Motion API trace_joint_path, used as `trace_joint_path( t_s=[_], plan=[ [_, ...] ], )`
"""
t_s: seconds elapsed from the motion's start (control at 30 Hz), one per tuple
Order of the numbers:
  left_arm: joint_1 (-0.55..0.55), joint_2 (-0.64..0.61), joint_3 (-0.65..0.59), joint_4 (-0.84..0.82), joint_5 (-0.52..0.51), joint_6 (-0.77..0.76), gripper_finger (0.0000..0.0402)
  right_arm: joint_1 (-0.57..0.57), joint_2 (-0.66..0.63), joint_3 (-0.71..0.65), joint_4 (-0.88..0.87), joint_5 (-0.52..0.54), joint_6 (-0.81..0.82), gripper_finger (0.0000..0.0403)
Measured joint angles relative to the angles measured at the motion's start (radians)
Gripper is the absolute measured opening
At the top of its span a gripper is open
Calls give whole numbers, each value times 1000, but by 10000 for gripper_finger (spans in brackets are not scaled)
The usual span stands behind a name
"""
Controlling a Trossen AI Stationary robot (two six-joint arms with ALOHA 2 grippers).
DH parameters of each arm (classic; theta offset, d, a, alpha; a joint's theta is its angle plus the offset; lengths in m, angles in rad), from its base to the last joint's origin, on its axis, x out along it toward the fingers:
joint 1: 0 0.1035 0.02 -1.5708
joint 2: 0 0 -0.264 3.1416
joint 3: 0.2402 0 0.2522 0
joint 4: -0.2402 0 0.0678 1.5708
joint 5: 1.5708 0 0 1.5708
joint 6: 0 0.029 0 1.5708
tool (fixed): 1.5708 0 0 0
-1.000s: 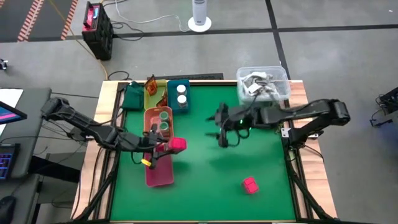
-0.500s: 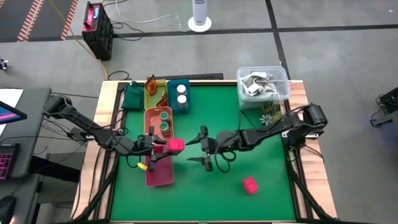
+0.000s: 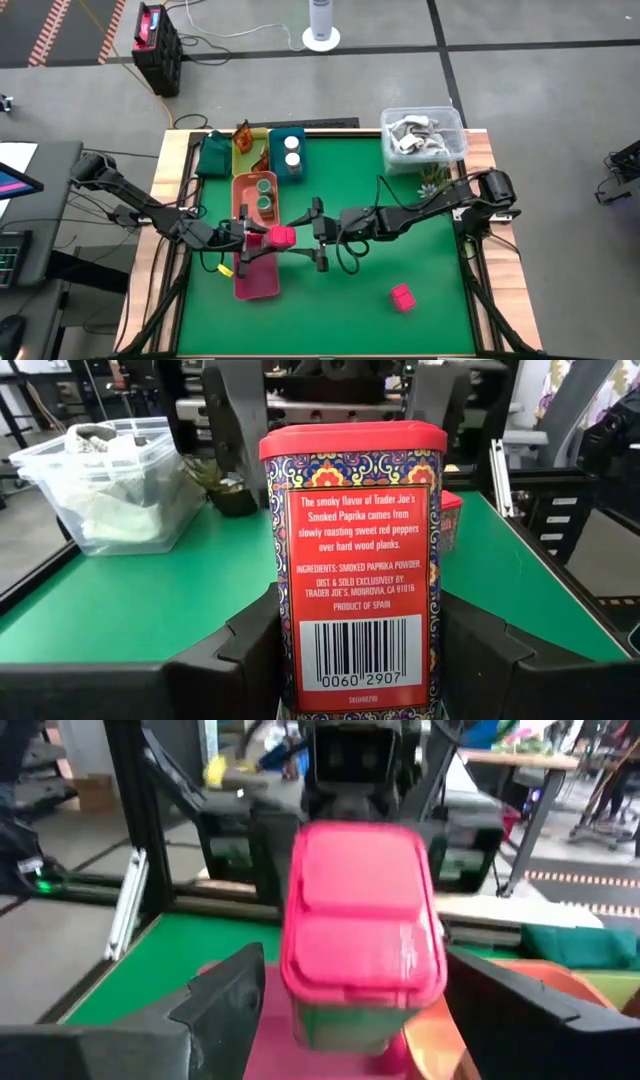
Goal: Sort spices by type
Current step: Put the top red seasoning can into the pink bin
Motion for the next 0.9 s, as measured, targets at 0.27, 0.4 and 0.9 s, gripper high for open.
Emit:
trace_joint_path(
  t_s=[0.27,0.4,0.9],
  plan=[
    [0,0,0,13,2,18,196,-3,-1,11,-5,0,-4,286],
    [0,0,0,14,2,18,196,-3,-1,11,-7,0,-19,239],
    [1,-2,96,-168,3,-20,234,-16,0,11,-52,-7,-32,236]
  ],
)
